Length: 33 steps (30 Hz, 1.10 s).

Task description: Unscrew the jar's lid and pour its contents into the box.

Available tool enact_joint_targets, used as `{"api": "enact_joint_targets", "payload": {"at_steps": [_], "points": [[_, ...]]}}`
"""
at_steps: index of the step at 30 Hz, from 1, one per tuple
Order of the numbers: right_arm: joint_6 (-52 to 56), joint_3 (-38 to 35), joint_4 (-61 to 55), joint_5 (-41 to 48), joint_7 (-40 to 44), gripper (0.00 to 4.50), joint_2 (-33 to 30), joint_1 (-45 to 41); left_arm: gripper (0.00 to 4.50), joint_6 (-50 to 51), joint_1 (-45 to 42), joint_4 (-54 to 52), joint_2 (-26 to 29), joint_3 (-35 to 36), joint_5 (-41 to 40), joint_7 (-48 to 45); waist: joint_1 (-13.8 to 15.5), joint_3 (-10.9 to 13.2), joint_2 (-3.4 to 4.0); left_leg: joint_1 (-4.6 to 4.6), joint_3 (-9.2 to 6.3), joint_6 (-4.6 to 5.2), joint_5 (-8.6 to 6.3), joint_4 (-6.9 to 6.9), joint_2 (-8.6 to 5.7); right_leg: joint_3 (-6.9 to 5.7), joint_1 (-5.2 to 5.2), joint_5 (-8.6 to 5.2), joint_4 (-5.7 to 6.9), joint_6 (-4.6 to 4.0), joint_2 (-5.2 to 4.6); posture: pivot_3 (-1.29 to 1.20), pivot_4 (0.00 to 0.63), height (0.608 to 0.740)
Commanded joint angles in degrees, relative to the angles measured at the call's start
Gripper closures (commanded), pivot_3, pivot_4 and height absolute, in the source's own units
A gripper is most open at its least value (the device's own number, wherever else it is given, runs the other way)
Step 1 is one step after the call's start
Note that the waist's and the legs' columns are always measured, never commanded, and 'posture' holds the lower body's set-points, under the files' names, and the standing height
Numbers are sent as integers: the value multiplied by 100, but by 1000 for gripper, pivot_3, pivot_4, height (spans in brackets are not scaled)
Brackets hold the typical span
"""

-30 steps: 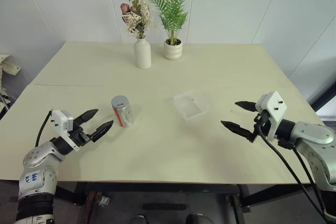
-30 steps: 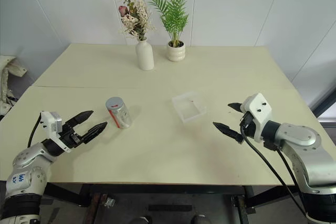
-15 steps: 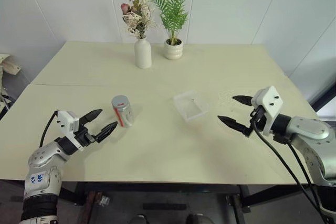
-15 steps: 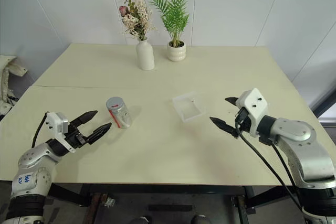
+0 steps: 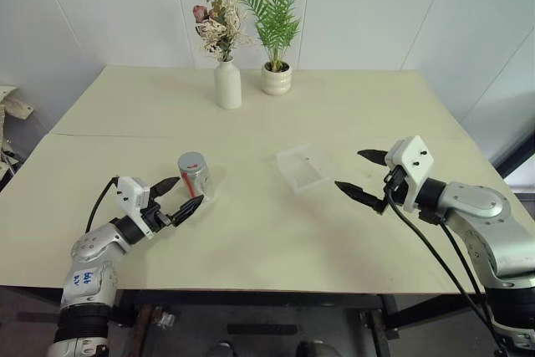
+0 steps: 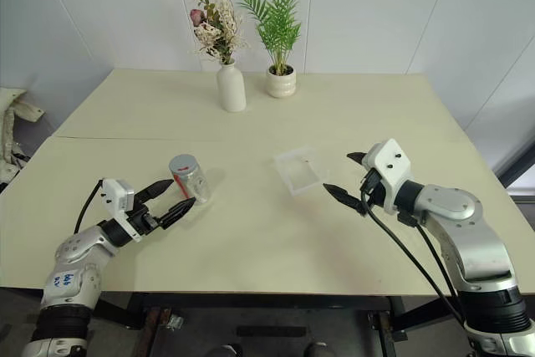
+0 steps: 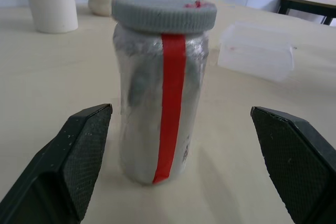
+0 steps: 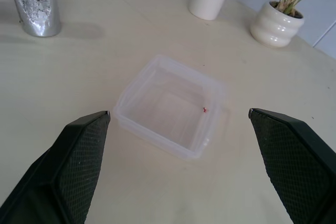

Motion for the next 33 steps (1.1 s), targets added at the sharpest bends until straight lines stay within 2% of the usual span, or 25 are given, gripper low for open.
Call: {"api": "enact_joint_targets", "payload": {"at_steps": [1, 12, 33], "points": [[-70, -105, -218, 6, -82, 30, 19, -66, 0, -202, -113, 42, -36, 62, 39, 107, 0, 0, 0, 1, 1, 0, 0, 0, 0, 2, 0, 0, 0, 0, 1, 0, 150, 740], [-107, -162, -253, -7, -147, 30, -4, 34, 0, -177, -516, 366, -36, 69, 39, 358, 13, 0, 0, 1, 1, 0, 0, 3, 0, 4, 0, 4, 1, 4, 4, 0, 150, 740], [-88, -145, -335, -42, -278, 30, 16, 93, 0, -470, -1255, 1260, -185, -268, 304, 146, 9, 0, 0, -1, 3, 0, 0, 7, 0, 10, 1, 12, 0, 13, 6, 0, 150, 740]]}}
